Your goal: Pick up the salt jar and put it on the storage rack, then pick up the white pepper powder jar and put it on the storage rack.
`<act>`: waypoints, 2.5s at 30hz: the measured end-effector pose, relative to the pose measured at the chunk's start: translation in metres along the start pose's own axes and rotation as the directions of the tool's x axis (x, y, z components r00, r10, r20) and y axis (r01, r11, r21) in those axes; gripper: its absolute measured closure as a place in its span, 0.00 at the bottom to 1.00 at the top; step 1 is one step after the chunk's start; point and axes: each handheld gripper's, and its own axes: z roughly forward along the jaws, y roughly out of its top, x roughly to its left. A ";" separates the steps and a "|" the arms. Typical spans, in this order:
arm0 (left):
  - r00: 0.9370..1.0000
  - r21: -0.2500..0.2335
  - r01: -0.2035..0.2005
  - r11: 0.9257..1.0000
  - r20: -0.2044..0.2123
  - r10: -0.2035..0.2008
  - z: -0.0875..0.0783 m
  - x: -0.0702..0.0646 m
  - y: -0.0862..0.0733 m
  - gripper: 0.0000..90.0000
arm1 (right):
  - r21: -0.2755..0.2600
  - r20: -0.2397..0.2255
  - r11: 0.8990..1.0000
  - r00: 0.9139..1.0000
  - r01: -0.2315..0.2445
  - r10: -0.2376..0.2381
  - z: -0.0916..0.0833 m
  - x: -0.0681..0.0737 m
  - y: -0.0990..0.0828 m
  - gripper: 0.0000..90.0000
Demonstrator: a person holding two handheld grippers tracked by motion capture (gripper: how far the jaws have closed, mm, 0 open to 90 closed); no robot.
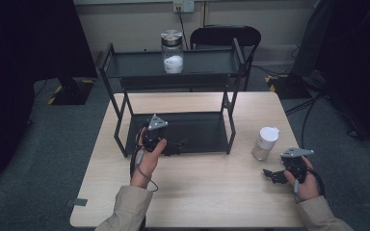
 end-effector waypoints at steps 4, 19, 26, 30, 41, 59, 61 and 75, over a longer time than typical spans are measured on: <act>1.000 0.009 0.004 1.000 -0.002 -0.004 0.003 0.000 -0.008 0.02 | 0.000 0.000 1.000 1.000 0.000 0.000 0.000 0.000 0.000 0.00; 1.000 0.076 0.002 0.997 -0.007 -0.002 0.018 -0.004 -0.035 0.02 | 0.000 0.000 1.000 1.000 0.000 0.000 0.000 0.000 0.000 0.00; 0.999 0.110 -0.008 0.994 -0.031 0.011 0.021 -0.009 -0.046 0.02 | 0.000 0.000 1.000 1.000 0.000 0.000 0.000 0.000 0.000 0.00; 1.000 0.129 -0.010 0.992 -0.028 0.014 0.023 -0.010 -0.054 0.02 | 0.000 0.000 1.000 1.000 0.000 0.000 0.000 0.000 0.000 0.00; 0.999 0.170 -0.036 0.985 -0.034 0.042 0.027 -0.017 -0.069 0.03 | 0.000 0.000 1.000 1.000 0.000 0.000 0.000 0.000 0.000 0.00; 0.993 0.234 -0.069 0.970 -0.081 0.090 0.031 -0.029 -0.082 0.01 | 0.001 0.000 1.000 1.000 -0.001 0.001 0.000 0.000 0.000 0.00; 0.994 0.235 -0.065 0.970 -0.075 0.084 0.031 -0.028 -0.082 0.00 | 0.001 0.000 1.000 1.000 -0.001 0.001 0.000 0.000 0.000 0.00; 0.993 0.235 -0.071 0.969 -0.072 0.090 0.031 -0.027 -0.082 0.00 | 0.014 0.004 1.000 1.000 -0.003 0.003 0.002 0.001 0.007 0.03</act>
